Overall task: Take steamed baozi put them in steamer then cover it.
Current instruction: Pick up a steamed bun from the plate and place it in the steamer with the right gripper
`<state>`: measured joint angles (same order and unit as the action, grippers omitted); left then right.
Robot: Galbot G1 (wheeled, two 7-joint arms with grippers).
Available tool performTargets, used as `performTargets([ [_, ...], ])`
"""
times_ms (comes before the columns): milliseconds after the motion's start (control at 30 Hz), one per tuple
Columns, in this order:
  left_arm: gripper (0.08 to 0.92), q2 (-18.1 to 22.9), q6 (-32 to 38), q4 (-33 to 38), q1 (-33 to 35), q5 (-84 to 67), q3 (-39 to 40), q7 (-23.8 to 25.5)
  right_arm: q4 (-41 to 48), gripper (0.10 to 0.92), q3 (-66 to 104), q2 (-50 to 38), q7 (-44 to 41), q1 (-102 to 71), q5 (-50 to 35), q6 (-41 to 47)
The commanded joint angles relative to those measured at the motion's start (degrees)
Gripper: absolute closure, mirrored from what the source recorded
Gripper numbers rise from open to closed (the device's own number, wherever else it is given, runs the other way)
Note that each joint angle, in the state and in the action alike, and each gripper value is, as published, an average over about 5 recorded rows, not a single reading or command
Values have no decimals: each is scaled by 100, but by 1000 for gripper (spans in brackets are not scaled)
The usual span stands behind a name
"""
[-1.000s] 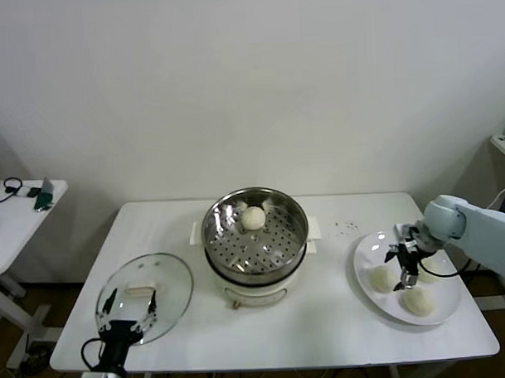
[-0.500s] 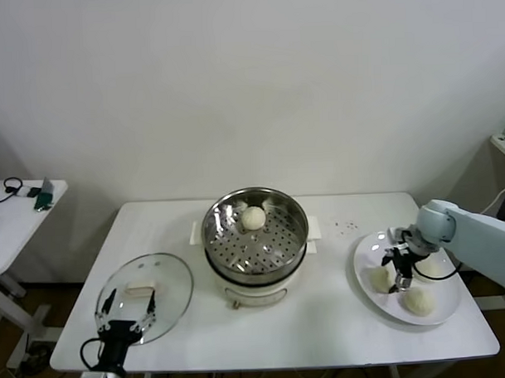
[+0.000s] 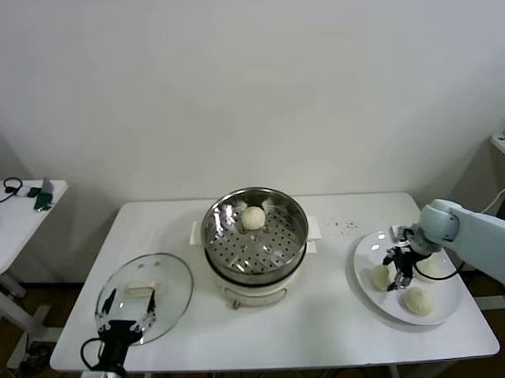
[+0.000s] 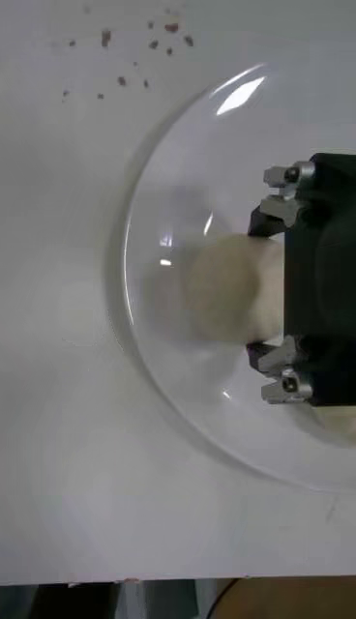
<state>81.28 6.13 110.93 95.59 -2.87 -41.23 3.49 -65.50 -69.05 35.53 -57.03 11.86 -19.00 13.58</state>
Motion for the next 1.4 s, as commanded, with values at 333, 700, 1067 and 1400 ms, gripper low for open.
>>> performTargets([
  [333, 177, -70, 28, 51, 8, -66, 39, 6, 15, 321, -3437, 839, -83, 4250, -3153, -153],
  [700, 177, -83, -79, 2, -218, -111, 297, -81, 80, 319, -3558, 2616, 100, 4895, -4295, 114],
  [1067, 177, -145, -60, 116, -274, -45, 383, -62, 231, 313, -3015, 4096, 598, 3900, -4473, 481],
  [1400, 177, -181, -53, 101, -279, -52, 356, -57, 401, 313, -2780, 4590, 858, 3067, -4257, 604],
])
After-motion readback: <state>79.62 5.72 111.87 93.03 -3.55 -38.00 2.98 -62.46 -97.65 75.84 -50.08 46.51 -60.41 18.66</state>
